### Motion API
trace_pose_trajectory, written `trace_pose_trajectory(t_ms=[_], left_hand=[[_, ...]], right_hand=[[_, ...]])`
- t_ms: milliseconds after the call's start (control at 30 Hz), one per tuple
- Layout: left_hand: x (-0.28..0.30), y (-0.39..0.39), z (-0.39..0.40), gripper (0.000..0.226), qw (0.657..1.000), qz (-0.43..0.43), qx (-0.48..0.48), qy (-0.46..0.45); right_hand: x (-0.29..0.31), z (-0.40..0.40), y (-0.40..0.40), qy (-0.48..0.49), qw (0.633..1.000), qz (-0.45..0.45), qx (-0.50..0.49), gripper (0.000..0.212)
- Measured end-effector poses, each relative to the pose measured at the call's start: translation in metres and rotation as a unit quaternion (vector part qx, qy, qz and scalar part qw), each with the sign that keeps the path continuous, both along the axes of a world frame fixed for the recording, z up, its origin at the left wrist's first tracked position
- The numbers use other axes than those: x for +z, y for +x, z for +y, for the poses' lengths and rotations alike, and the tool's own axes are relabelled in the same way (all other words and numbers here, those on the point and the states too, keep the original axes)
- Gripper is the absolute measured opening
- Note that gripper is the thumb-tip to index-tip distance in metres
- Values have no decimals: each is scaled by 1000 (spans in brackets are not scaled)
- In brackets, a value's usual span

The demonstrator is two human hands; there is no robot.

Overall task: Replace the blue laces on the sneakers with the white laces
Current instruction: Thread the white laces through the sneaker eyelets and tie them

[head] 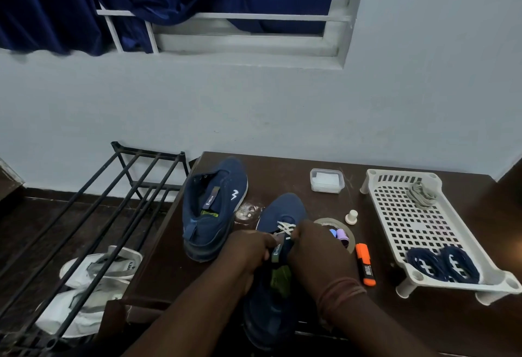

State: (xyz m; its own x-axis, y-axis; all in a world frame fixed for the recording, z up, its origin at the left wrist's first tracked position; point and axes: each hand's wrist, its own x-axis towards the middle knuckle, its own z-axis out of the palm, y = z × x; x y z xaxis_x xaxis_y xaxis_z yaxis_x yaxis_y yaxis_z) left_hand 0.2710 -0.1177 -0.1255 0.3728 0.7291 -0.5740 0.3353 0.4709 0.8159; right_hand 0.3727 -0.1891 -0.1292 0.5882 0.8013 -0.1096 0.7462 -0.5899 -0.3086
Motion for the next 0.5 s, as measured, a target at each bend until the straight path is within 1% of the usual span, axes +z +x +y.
trace_pose_trajectory(t_ms=[67, 167, 233, 333, 367, 433, 467, 500], left_hand=[[0, 1, 1, 22, 1000, 1, -2, 2], [-5, 3, 2, 21, 1000, 9, 4, 15], [-7, 3, 3, 15, 999, 22, 0, 40], [-10, 3, 6, 12, 992, 52, -52, 101], [-13, 3, 8, 13, 989, 62, -62, 120], [-17, 3, 9, 9, 982, 77, -63, 159], [-19, 4, 7, 11, 977, 89, -65, 181], [-20, 4, 6, 16, 973, 101, -67, 198]], right_hand=[[-1, 1, -2, 13, 999, 43, -22, 15], [-6, 2, -3, 21, 997, 62, -42, 16], [-10, 3, -3, 24, 995, 77, -53, 17], [-17, 5, -4, 24, 990, 108, -90, 20], [-21, 6, -5, 19, 988, 108, -106, 21], [-28, 9, -7, -16, 990, 61, -129, 24], [-29, 10, -8, -12, 987, 52, -149, 25], [-27, 11, -8, 2, 983, 61, -171, 23]])
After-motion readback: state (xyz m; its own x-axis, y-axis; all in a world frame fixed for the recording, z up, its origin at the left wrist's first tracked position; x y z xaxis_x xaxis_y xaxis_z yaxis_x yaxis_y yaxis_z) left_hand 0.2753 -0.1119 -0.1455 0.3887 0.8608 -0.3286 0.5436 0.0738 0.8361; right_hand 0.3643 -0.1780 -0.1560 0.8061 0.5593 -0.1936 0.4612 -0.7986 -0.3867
